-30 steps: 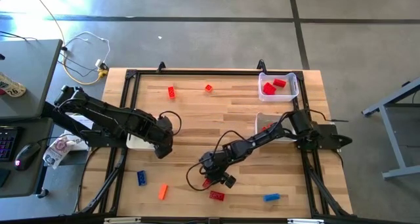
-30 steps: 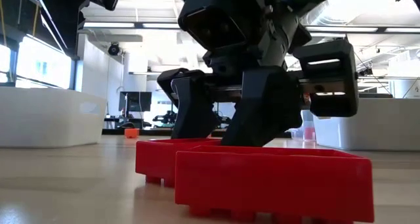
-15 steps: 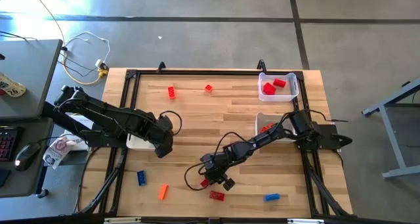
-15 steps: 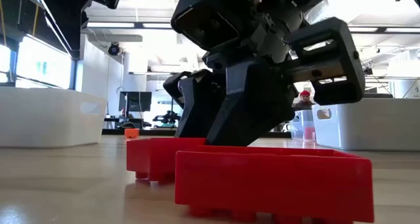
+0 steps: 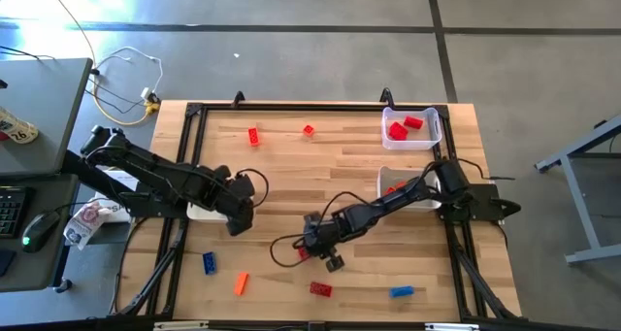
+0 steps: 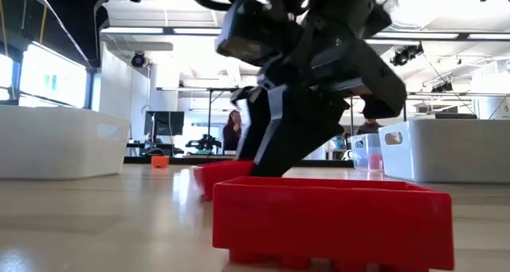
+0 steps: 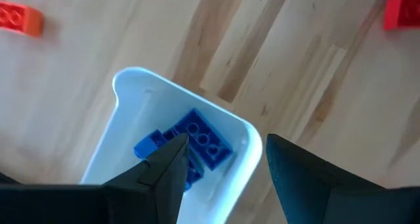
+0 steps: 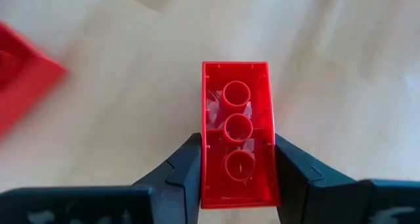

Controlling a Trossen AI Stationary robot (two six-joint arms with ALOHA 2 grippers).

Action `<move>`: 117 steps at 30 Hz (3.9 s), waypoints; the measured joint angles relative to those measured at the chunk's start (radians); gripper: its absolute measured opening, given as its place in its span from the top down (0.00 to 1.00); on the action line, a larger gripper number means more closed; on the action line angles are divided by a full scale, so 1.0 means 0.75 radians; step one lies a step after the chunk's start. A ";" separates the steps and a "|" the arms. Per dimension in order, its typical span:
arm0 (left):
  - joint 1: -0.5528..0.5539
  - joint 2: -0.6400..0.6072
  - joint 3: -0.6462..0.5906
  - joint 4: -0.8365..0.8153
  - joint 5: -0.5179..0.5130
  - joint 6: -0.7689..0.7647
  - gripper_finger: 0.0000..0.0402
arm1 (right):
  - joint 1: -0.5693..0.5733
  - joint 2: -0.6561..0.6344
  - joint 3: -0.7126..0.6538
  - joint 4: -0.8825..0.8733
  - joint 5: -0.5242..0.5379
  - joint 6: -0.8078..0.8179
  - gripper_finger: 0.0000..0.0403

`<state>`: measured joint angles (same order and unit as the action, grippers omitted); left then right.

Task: Sort & place blocks by color
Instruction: Put the red game piece into the transparent bin, then put the orange game piece into the gray bin

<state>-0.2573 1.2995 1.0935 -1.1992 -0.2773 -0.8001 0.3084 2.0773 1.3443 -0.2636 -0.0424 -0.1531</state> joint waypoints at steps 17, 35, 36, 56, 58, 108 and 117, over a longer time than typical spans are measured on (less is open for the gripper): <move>0.041 -0.001 0.000 0.163 -0.530 0.222 0.53 | -0.116 -0.203 -0.001 -0.397 0.451 0.090 0.71; 0.389 0.000 0.000 0.530 -0.871 0.847 0.53 | -0.417 -0.383 0.002 -0.765 0.920 0.151 0.71; 0.411 -0.001 0.000 0.559 -0.871 0.878 0.53 | -0.434 -0.389 0.002 -0.793 0.936 0.159 0.71; 0.862 0.000 0.000 1.192 -0.571 1.500 0.53 | -0.839 -0.513 0.002 -1.265 1.156 0.415 0.71; 0.909 0.000 0.000 1.230 -0.509 1.528 0.53 | -0.898 -0.516 0.003 -1.276 1.133 0.447 0.71; 1.221 0.000 0.000 0.791 -0.137 1.307 0.53 | -1.606 -0.377 0.003 -1.294 0.303 0.345 0.56; 1.221 0.000 0.000 0.781 -0.014 1.255 0.53 | -1.606 -0.377 0.003 -1.294 0.323 0.343 0.55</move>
<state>0.6582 1.2995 1.0935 -0.6136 -0.2876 0.1413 -0.8963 1.7947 1.3464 -1.2343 0.1999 0.1041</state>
